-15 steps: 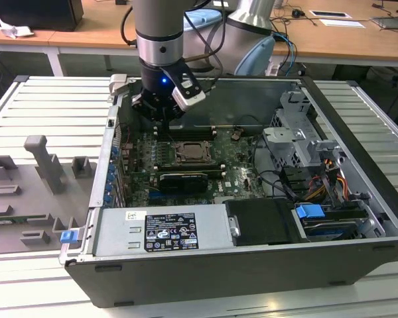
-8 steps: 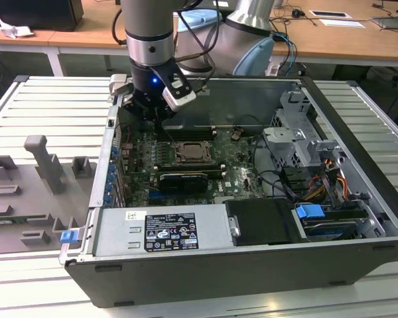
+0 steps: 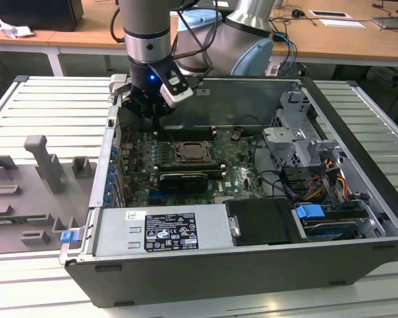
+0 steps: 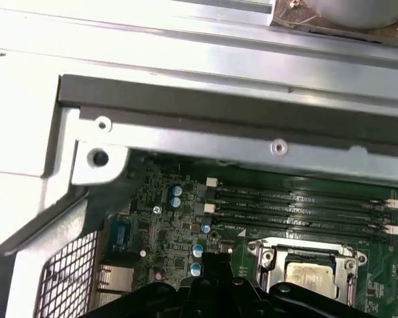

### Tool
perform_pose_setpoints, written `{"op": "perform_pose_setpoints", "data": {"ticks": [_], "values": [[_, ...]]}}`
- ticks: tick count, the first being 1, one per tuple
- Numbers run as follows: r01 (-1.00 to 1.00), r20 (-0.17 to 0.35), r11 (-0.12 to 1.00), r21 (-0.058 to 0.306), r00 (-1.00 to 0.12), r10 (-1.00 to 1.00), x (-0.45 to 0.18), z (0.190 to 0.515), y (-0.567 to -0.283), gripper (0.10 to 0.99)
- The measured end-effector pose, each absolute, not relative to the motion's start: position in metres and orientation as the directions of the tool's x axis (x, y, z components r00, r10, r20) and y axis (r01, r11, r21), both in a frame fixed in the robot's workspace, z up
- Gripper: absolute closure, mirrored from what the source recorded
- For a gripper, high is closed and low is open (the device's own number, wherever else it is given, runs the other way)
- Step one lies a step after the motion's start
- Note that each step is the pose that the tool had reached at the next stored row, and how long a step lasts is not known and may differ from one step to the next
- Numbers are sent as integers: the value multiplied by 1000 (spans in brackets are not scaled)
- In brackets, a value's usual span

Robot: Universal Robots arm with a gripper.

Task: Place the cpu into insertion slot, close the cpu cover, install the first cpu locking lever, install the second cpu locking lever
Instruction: 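Install the first cpu locking lever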

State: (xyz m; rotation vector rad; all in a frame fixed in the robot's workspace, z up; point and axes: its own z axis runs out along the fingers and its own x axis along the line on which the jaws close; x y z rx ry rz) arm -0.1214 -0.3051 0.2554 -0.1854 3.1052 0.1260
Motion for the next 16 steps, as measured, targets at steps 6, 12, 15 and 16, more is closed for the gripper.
{"op": "perform_pose_setpoints", "data": {"ticks": [6,12,15,16], "values": [[-121,-33,990,79,-992,-119,-122,255,-300,980],[-121,-33,990,79,-992,-118,-114,254,-299,980],[-121,-33,990,79,-992,-119,-111,254,-299,980],[-121,-33,990,79,-992,-119,-110,254,-299,980]]}}
